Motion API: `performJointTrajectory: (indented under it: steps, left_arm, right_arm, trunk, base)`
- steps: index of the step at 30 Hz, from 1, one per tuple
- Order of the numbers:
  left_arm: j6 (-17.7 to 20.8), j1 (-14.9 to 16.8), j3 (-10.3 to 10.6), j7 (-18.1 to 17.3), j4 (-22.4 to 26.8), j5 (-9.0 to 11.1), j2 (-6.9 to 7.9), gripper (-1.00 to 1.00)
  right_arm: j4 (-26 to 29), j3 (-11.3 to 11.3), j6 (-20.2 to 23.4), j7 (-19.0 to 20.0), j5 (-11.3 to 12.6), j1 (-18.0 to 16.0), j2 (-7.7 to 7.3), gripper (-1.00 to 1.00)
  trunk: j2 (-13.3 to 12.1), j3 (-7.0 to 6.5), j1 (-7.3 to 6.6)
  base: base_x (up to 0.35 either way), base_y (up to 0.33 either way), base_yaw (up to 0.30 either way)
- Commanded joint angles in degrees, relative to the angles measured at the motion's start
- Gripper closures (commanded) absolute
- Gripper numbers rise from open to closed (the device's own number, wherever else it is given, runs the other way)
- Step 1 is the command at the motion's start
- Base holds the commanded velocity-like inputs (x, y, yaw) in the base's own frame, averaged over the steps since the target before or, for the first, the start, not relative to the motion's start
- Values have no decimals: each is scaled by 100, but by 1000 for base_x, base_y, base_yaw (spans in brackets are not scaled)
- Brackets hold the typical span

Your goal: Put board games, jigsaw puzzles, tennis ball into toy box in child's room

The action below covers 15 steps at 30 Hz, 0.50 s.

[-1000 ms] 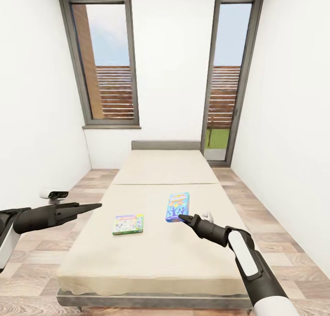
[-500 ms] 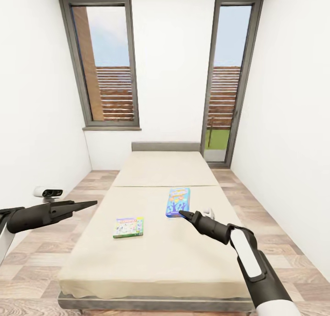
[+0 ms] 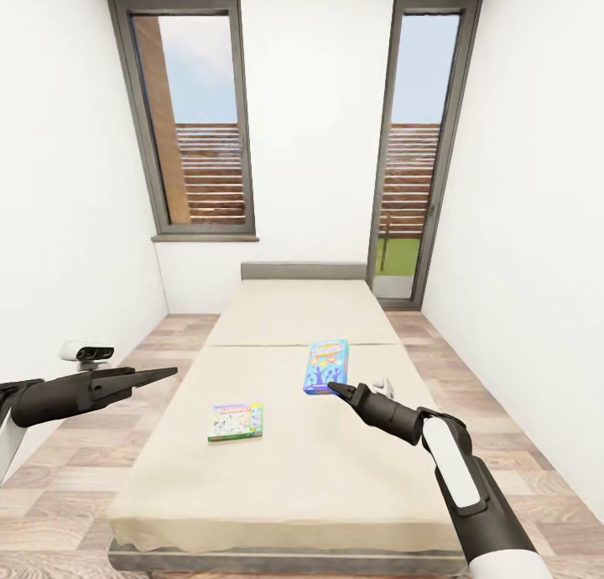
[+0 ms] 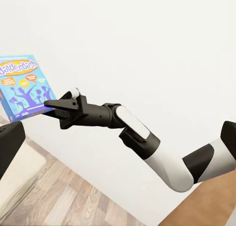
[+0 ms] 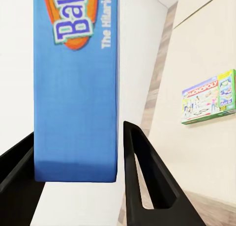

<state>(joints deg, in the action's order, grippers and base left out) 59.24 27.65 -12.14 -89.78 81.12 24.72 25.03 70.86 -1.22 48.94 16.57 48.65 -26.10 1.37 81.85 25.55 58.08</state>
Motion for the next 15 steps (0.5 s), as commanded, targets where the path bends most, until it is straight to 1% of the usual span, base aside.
performJointTrajectory:
  steps: [1, 8, 15]
  left_arm:
    - [61, 3, 1, -22, 0, -3, 2, -100]
    - [61, 3, 1, -22, 0, -7, 2, -100]
    - [61, 3, -1, -22, -13, -9, 2, -100]
  right_arm:
    - [0, -14, 28, 26, -28, -5, 4, 100]
    - [-13, -19, 21, 30, -50, -9, 4, 100]
    - [-59, -19, 12, 34, -70, -9, 4, 100]
  trunk:
    - [-38, -12, -23]
    - [-319, -116, -177]
    - [-599, -189, -330]
  base:
    - [0, 0, 0]
    - [0, 0, 0]
    - [0, 0, 0]
